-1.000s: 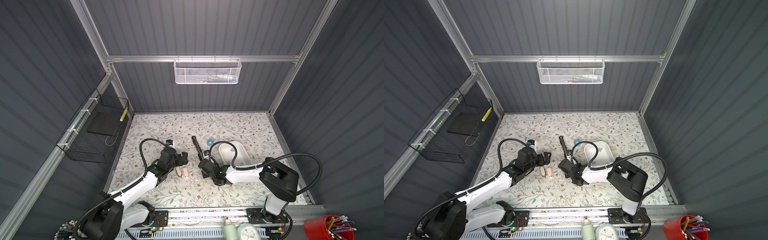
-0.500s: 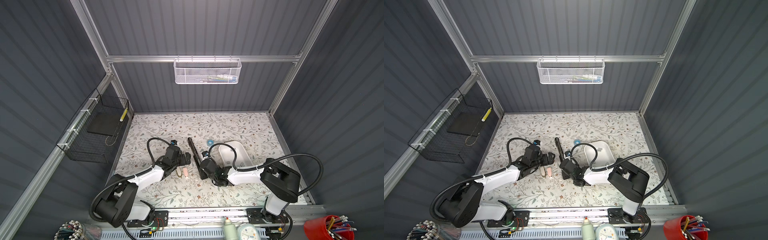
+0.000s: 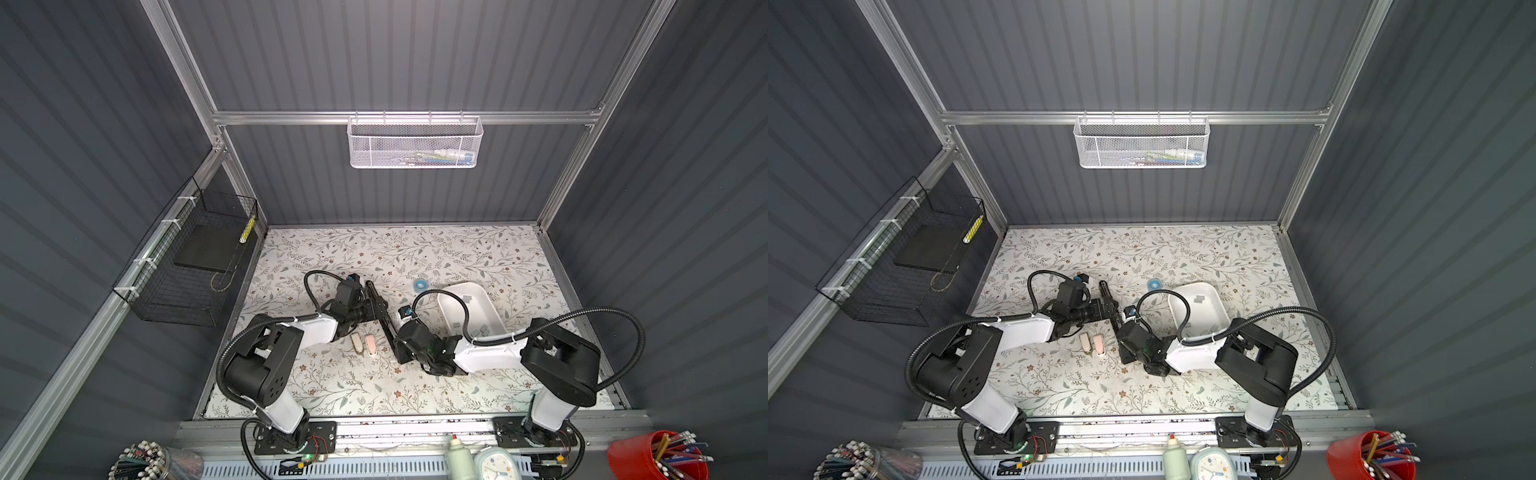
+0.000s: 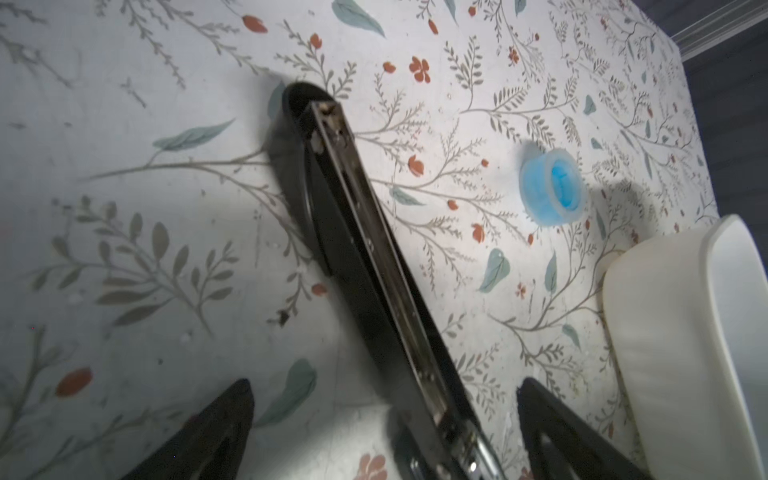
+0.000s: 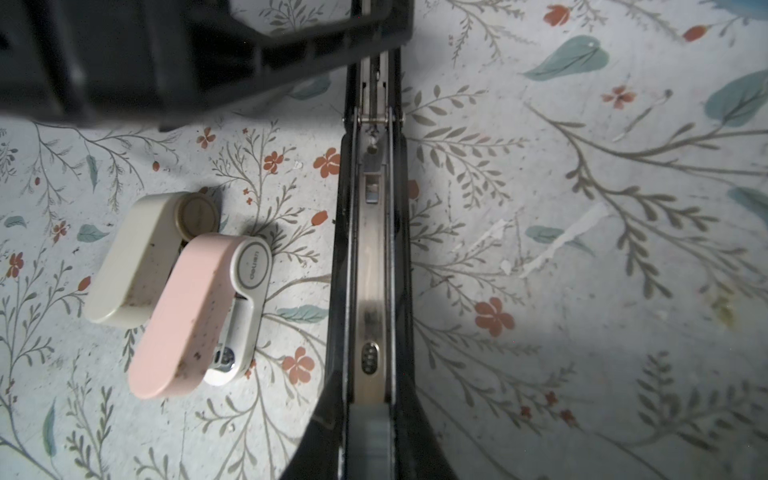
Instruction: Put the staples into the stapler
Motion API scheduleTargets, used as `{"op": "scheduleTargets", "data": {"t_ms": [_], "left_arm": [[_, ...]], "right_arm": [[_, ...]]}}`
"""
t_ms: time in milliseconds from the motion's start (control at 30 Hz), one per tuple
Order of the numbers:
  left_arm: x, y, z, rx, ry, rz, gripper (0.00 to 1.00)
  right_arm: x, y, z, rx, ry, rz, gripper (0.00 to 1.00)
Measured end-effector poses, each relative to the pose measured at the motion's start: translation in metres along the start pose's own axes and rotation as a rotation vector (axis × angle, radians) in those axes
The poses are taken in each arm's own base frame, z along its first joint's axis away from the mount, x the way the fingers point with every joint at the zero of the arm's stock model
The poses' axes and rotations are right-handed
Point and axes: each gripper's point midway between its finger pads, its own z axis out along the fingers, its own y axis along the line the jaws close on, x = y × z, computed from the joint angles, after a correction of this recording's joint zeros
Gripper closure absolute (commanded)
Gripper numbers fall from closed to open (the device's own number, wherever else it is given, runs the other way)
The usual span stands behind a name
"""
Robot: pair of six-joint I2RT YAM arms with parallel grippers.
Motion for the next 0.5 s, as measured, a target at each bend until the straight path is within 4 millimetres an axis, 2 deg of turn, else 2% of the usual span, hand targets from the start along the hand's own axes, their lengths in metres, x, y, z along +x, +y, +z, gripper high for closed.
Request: {"op": "scheduleTargets", "data": {"t_ms": [300,500], "left_arm": [[-0.021,-0.003,0.015,0.09,-0.017,-0.066,0.0],[-0.036,-0.005,0.026,0.188,-0.022,-0.111,0.01]], "right_arm": [[0.006,0.011,-0.002,-0.016,0.006,-0.031,0.9],[0.008,0.01,-0.004,0.008,-0.001,-0.056,0.9]]}}
